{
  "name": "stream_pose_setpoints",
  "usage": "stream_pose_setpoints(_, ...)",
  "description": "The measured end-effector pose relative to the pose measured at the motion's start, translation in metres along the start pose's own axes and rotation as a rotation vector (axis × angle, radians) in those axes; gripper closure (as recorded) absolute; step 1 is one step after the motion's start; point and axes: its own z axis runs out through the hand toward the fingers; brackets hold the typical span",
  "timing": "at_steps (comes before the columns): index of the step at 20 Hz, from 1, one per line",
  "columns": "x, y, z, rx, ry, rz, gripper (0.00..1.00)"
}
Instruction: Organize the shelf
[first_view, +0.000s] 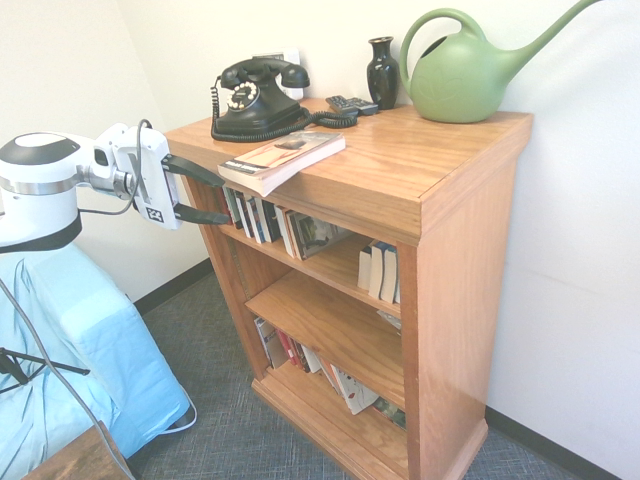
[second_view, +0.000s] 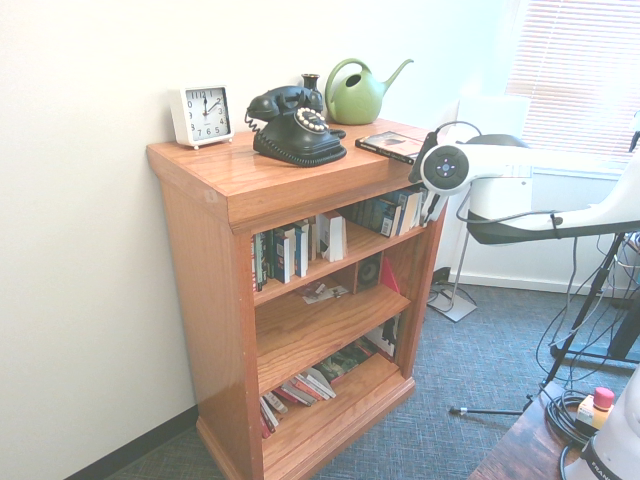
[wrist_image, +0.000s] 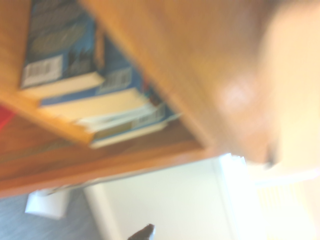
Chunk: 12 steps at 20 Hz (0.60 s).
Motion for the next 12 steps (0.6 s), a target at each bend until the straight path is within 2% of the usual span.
stream_pose_setpoints(5, 0.018, -0.015, -0.007, 0.025, 0.095, -0.042, 0.00)
stream_pose_setpoints(12, 0.025, -0.018, 0.033, 0.117, 0.184, -0.095, 0.00)
